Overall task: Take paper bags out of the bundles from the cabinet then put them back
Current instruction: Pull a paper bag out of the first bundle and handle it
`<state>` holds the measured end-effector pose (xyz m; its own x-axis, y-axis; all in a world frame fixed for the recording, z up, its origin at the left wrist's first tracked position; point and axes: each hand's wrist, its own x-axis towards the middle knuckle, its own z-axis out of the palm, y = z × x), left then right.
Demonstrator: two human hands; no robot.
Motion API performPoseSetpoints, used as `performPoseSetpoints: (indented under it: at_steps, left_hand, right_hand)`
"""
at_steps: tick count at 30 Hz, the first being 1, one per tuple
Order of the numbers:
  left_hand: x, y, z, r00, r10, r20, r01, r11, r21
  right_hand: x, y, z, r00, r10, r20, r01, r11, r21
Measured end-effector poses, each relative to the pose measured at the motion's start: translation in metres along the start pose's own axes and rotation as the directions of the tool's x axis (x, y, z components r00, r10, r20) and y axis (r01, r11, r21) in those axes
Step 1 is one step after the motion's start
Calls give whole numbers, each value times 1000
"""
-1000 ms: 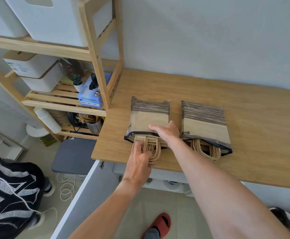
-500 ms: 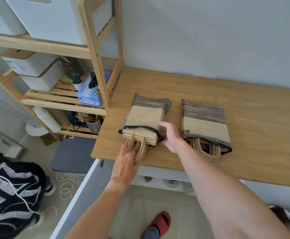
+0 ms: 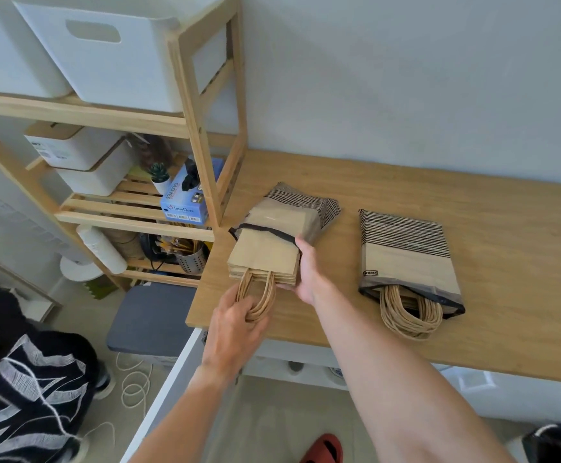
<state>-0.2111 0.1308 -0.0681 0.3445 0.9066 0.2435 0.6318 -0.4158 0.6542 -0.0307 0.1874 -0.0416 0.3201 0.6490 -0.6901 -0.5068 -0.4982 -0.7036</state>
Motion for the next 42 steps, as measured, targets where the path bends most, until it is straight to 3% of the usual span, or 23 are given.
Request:
performPoseSetpoints:
  at_steps: [3,10,14,17,21,25,28,31,34,37,39,42]
  left_hand:
    - [-22,-13,3,996,-40,78,46,996,-70]
    - [-78,-17,-1,988,23,150,-8,995,-96]
    - [-108,-22,-11,973,132,189,-140,990,32]
    - [-117,-19,-22,980,90,176,-88,996,-20]
    - [-101,-8,-30,997,19,79,-7,988,-156]
    - [-72,16,-32,1000,-21,17,24,978,-208]
    - [-52,35,-24,999,-41,17,44,954,-295]
    - [-39,52,-13,998,-34,45,49,925,-377]
    - [-28,67,-2,987,-93,129,138,903,-406]
    - [-12,75,10,925,-198,325,333,834,-440]
    - [-3,76,18,856,-261,446,468,758,-454]
    - [9,73,27,766,-337,547,599,683,-418]
  right_hand:
    - [8,18,-4,997,57,58,-53,996,-74]
    - [-45,41,-8,985,135,109,-112,973,-200]
    - [-74,55,-6,992,54,111,-28,973,-227]
    - [-96,62,-5,989,11,149,49,920,-390]
    - [-124,55,-11,983,-60,174,115,937,-330]
    - [-135,33,-29,973,-217,77,228,952,-205]
    - [-124,20,-51,934,-321,-154,311,946,-89]
    - [-112,13,-72,853,-380,-357,325,923,-205]
    - [-108,12,-72,843,-388,-372,160,842,-516]
    - [-107,17,-59,874,-382,-301,35,666,-745]
    - [-105,17,-50,903,-351,-248,14,599,-801]
    - [-98,10,-42,950,-277,-146,88,683,-726]
